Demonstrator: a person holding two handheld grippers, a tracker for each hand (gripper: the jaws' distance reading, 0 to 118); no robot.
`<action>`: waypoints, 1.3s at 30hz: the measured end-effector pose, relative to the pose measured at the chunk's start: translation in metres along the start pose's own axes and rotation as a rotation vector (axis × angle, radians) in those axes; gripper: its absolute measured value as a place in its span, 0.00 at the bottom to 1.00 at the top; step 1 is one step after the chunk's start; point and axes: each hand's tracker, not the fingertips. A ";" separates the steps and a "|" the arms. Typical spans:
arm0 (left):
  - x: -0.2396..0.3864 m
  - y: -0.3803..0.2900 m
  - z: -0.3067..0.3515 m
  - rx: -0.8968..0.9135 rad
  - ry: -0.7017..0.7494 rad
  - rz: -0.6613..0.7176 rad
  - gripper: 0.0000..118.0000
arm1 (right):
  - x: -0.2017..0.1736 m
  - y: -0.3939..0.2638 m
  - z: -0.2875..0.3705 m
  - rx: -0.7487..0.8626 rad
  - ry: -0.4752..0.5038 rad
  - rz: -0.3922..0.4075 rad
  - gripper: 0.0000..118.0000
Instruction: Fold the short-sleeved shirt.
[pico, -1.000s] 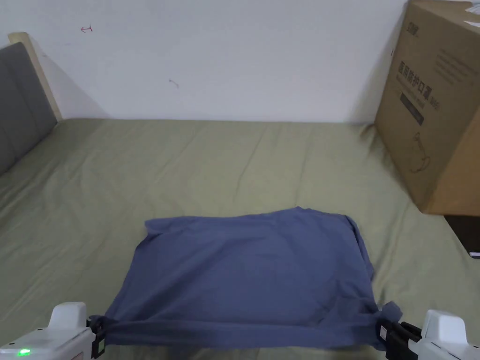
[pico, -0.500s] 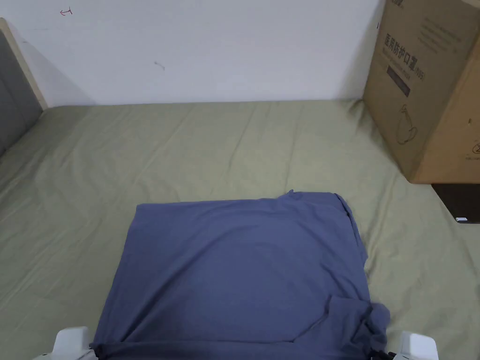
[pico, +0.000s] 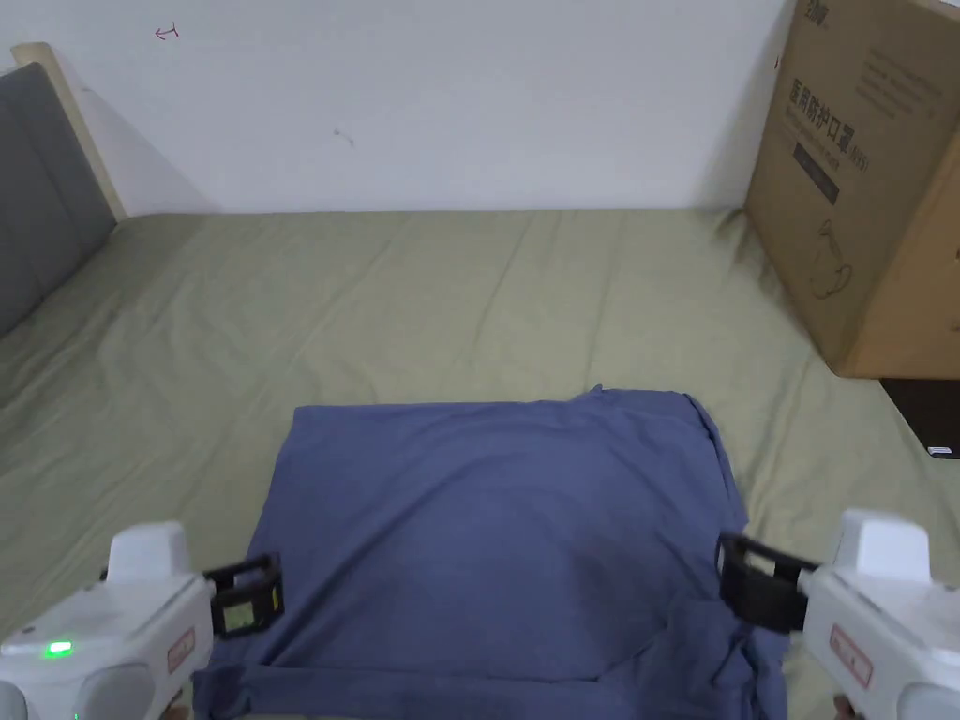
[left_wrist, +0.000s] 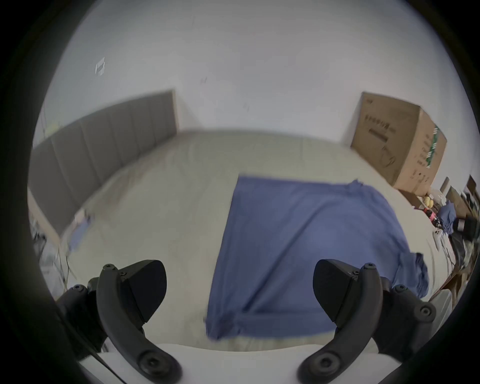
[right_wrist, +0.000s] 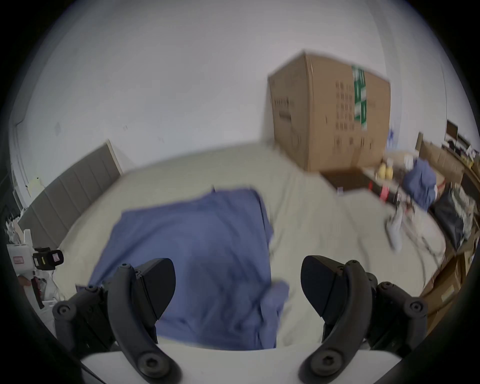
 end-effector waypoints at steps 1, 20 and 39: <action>0.005 0.014 0.009 0.056 -0.008 -0.016 0.98 | -0.007 0.015 0.007 0.051 0.000 0.021 0.85; 0.034 0.052 0.035 0.306 -0.070 -0.027 0.00 | -0.058 0.051 0.029 0.325 -0.076 0.164 0.00; -0.052 -0.085 -0.049 -0.406 0.023 0.158 0.93 | -0.045 0.029 0.014 0.223 -0.050 0.159 0.00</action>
